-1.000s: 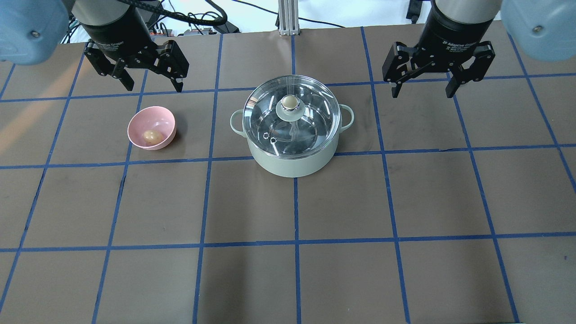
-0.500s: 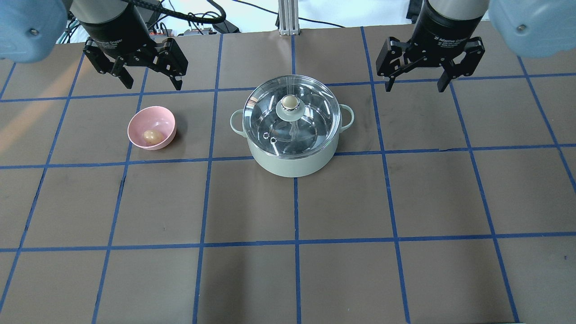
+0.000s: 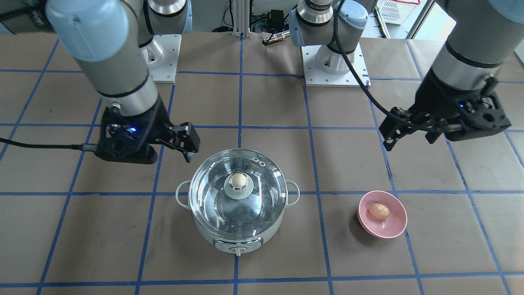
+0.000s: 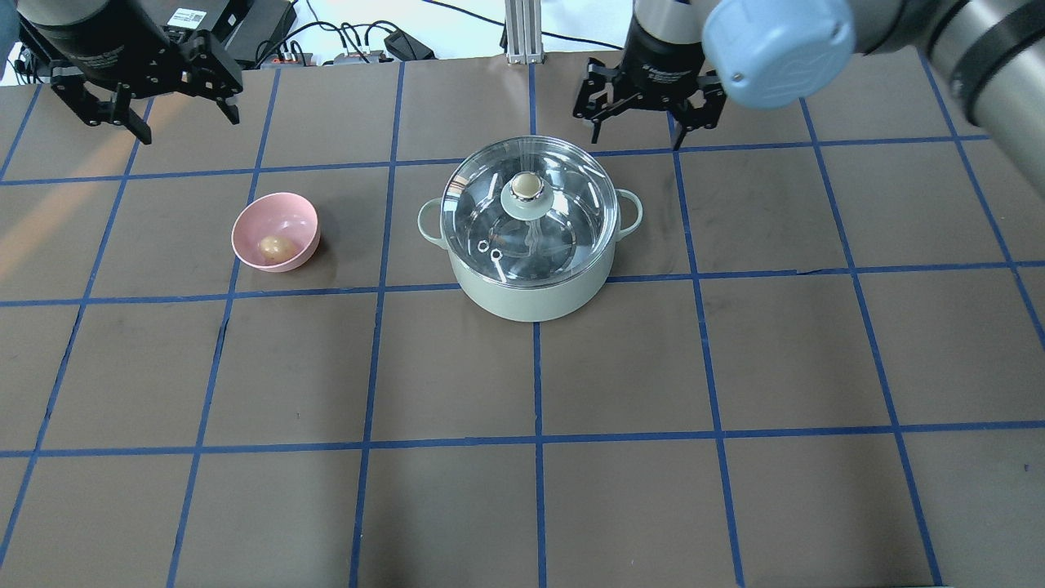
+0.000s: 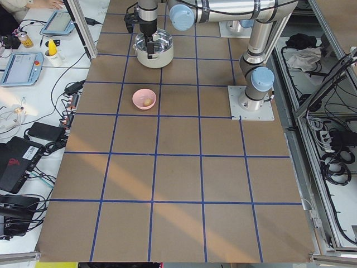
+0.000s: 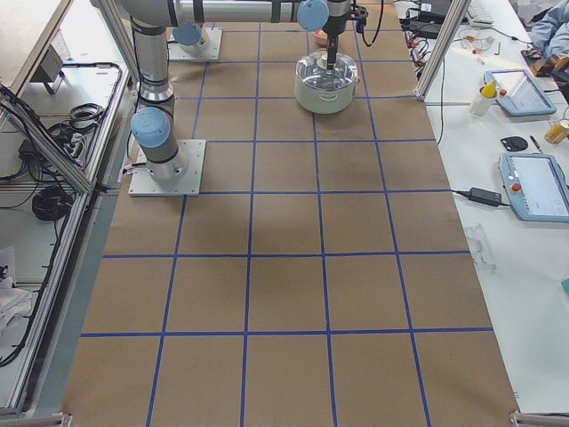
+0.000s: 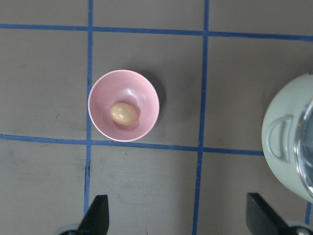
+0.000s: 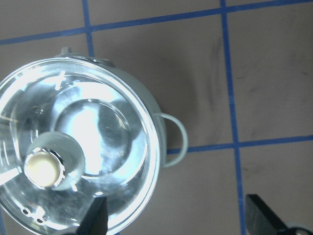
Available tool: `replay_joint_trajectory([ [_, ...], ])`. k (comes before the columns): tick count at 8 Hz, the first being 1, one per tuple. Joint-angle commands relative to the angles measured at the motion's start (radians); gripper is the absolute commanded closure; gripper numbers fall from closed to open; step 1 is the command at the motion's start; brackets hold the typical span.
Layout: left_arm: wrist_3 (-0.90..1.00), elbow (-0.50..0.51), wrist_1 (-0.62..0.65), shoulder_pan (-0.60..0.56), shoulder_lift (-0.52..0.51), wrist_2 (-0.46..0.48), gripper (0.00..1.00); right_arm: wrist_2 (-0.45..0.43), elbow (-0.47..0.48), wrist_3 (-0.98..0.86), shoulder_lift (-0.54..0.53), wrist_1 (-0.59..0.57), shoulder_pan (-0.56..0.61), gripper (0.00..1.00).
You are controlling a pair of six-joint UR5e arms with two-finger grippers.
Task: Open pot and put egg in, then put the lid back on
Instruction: 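Lower the right gripper onto the lid knob while the left nears the bowl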
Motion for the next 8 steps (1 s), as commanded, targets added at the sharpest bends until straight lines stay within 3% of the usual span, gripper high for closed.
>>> replay_joint_trajectory([
  [1,-0.380,-0.006,0.008,0.045,-0.018,0.004,0.00,0.049,-0.007,0.173,0.107,-0.142,0.107,0.00],
  [2,-0.560,-0.007,0.006,0.045,-0.032,0.006,0.00,0.051,-0.005,0.198,0.119,-0.158,0.114,0.00],
  [4,-0.746,-0.007,0.009,0.045,-0.085,0.004,0.00,0.051,-0.007,0.263,0.147,-0.164,0.138,0.00],
  [7,-0.925,0.004,0.067,0.045,-0.202,0.003,0.00,0.036,-0.005,0.296,0.174,-0.176,0.152,0.00],
  [8,-0.959,-0.004,0.122,0.045,-0.237,0.001,0.00,0.036,-0.007,0.301,0.176,-0.175,0.155,0.13],
])
